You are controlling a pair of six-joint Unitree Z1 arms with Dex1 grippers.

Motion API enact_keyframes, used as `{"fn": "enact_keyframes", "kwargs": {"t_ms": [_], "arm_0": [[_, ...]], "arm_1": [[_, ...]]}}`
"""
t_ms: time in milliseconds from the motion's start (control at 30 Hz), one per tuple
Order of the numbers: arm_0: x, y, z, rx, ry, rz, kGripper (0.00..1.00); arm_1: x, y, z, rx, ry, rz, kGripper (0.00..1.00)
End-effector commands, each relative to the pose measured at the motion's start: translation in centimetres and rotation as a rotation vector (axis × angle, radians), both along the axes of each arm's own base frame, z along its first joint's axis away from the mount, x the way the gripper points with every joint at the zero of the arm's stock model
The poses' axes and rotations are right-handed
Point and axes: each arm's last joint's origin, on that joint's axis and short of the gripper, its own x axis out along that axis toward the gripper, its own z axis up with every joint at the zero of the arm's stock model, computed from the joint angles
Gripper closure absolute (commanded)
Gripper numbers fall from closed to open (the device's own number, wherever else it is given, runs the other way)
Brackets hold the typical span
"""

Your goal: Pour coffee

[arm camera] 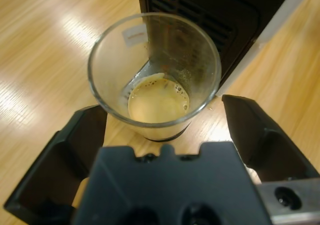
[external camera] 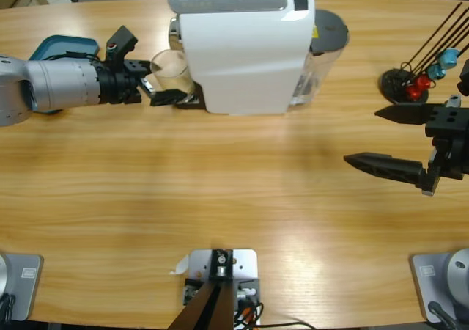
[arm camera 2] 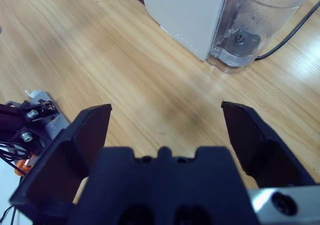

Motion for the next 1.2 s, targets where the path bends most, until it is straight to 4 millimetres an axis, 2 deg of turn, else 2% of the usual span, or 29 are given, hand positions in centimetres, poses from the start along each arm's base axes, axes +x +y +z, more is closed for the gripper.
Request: {"fn": "enact_keyframes", "kwargs": {"t_ms": [33, 267, 567, 600, 800, 833, 933, 1200], "arm_0": [[1.3, -0.6, -1.0, -0.010, 0.023, -0.006, 0.004], [2.5, -0.9, -1.2, -0.015, 0.018, 0.005, 0.004], [2.7, -1.0, -1.6, -0.012, 0.030, 0.002, 0.010], [2.7, -1.1, -1.7, -0.013, 0.032, -0.002, 0.029], [2.9, -1.2, -1.9, -0.014, 0.037, -0.007, 0.386], [2.9, -1.2, -1.9, -0.014, 0.038, -0.007, 0.402], [3.0, -1.3, -2.0, -0.015, 0.038, -0.010, 0.551], [2.8, -1.2, -2.1, -0.016, 0.046, -0.019, 0.570]], "arm_1": [[-0.2, 0.0, -0.7, -0.013, 0.019, 0.000, 0.000], [-0.1, 0.1, -0.7, -0.015, 0.020, 0.001, 0.000], [0.0, 0.1, -0.8, -0.017, 0.023, 0.001, 0.000], [0.0, 0.1, -0.8, -0.017, 0.022, 0.001, 0.000], [0.0, 0.2, -0.8, -0.019, 0.023, 0.002, 0.000], [0.0, 0.2, -0.8, -0.019, 0.023, 0.002, 0.000], [0.1, 0.2, -0.8, -0.020, 0.025, 0.002, 0.000], [0.1, 0.2, -0.8, -0.020, 0.024, 0.002, 0.000]]}}
